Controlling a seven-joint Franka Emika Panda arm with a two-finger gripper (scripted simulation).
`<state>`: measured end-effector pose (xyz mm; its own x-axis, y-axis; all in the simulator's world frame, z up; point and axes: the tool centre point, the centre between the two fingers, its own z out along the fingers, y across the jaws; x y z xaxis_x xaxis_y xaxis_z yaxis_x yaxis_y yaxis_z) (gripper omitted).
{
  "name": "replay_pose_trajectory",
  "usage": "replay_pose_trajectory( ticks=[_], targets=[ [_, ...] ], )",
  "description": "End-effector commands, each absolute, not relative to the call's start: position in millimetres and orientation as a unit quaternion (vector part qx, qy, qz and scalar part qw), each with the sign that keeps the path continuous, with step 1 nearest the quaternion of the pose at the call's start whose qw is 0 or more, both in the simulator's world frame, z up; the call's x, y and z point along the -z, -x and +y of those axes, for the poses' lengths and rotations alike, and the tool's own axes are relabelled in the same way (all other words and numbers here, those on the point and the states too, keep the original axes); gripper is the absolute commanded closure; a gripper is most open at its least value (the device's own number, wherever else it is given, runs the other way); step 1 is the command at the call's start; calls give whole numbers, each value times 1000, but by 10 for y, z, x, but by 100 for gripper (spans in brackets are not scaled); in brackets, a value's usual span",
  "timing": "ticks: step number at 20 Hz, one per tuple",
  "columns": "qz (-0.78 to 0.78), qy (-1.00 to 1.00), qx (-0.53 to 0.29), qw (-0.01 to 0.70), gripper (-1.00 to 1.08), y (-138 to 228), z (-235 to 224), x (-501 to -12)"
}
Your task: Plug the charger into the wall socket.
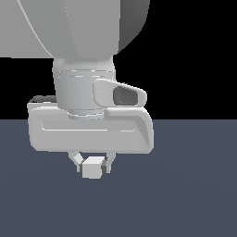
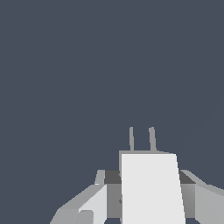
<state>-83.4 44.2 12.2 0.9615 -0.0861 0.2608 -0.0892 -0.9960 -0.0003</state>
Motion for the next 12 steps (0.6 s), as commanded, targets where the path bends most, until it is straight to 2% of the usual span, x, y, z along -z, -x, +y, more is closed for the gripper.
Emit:
replay_pose_trajectory(
  ticks=[1,12],
  targets=[
    [-45,-990,-132,6,108,823,439,-140],
    [-69,-989,-131,8,108,581,394,-561]
  ],
)
